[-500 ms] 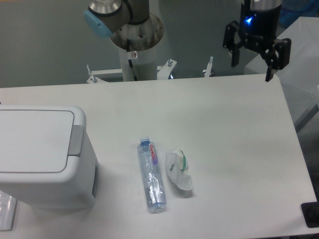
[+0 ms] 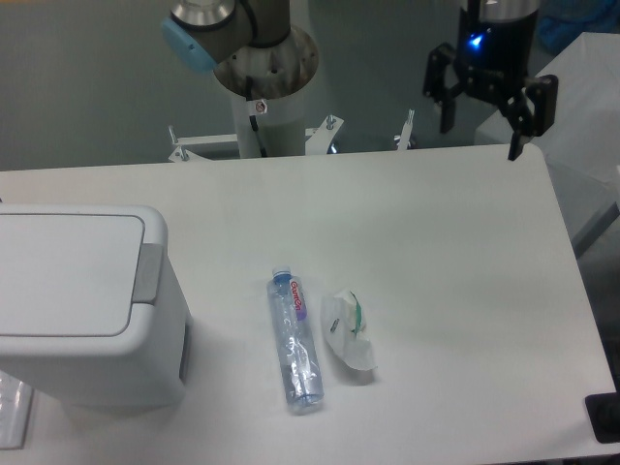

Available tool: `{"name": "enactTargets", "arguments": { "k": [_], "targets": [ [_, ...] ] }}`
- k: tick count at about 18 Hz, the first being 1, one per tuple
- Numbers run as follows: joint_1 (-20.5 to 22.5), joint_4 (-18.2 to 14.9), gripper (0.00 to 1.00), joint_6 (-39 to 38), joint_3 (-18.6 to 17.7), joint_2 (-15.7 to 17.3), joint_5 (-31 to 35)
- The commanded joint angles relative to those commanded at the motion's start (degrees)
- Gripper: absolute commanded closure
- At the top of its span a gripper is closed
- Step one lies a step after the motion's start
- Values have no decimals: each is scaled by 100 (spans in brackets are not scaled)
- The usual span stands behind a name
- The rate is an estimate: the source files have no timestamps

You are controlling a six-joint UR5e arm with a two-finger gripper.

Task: Open the trash can
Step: 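Move the open gripper across the table to above the trash can lid edge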

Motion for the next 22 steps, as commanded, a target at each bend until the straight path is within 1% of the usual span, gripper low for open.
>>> {"name": "enactTargets", "arguments": {
  "k": [1,3,4,6,8,10,12,13,14,16,18,22],
  "targets": [
    [-220,157,0,-591,17,-88,-35],
    [-528,657,0,-1654,-26,-150,-184],
    [-564,747,0,-2060,-61,-159,-289],
    [-704,862,0,-2694,-88,-159,-631],
    [-854,862,0,-3265,-88,-168,-1053],
    [-924,862,0,-3767,-88,-185,-1300],
    [-1108,949,0,-4172,-88,-264,-1406],
    [-1327,1028,0,-4400,-88,-351,-1406],
    [-1451,1090,0,-4524,-79,-396,-1406],
    [-1592,1222,0,-4831,-88,-484,-1406],
    [-1733,1249,0,-5244,-88,-528,-1406],
    [-1953,1424,0,-5457,-97,-660,-1398]
  ]
}}
